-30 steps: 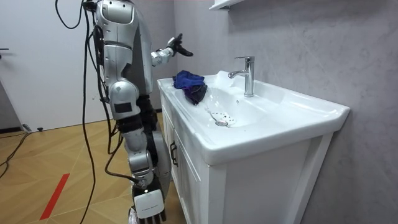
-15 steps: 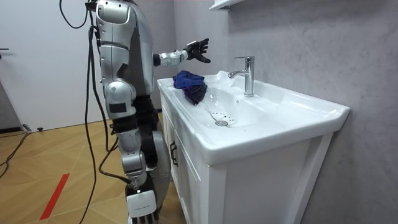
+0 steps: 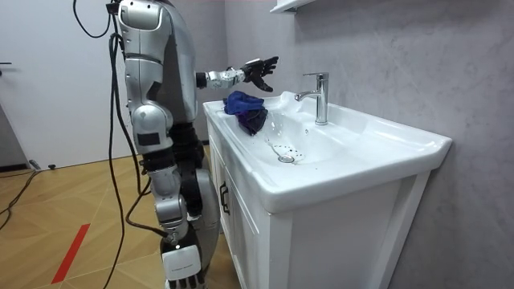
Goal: Wipe basin
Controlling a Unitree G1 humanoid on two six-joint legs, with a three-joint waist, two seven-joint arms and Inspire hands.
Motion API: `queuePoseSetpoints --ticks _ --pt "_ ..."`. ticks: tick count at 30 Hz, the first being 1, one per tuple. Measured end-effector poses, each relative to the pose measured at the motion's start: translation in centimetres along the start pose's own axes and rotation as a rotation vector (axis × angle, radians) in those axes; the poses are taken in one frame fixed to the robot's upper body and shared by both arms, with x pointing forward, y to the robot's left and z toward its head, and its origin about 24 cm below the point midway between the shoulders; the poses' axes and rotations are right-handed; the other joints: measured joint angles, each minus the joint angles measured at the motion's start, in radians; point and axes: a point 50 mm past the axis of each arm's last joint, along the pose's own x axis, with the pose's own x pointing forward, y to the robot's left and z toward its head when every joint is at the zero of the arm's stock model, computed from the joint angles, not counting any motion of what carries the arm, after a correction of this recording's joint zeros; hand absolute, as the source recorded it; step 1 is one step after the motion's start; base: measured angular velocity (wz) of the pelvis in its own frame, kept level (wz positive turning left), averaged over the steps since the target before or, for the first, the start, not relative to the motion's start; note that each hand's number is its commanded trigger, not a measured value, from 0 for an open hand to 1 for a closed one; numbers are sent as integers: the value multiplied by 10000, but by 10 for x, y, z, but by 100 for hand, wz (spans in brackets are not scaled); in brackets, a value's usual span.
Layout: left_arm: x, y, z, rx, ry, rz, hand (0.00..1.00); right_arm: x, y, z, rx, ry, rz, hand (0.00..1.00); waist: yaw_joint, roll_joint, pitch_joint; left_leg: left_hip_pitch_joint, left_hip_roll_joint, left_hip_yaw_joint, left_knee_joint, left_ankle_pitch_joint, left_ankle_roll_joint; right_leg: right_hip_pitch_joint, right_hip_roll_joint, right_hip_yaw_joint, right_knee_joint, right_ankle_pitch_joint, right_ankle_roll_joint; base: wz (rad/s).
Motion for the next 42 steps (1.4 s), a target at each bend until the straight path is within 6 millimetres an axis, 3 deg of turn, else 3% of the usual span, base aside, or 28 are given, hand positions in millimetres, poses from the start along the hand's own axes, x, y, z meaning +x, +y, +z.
queuePoseSetpoints --ticks 9,16,31,42 --pt "-25 -21 -9 1649 -9 -683 0 1 2 -2 -300 275 -300 0 48 -31 -80 29 28 0 1 0 0 7 18 -20 -2 24 -16 0" --pt "-43 -29 -17 2434 50 -715 0 2 7 -4 -720 600 -227 0 128 -155 -91 -6 24 -73 20 1 0 -6 16 -90 0 40 -15 2" --pt "-57 -30 -30 3095 1022 -579 0 3 9 1 -931 828 -366 0 361 -161 -109 -165 22 -112 74 1 0 -12 13 -177 -19 43 -18 0" --pt "-64 -33 -31 4512 501 -643 0 3 10 1 -967 800 -311 0 325 -225 -95 -170 21 -98 77 1 0 -15 8 -167 -17 42 -17 0"
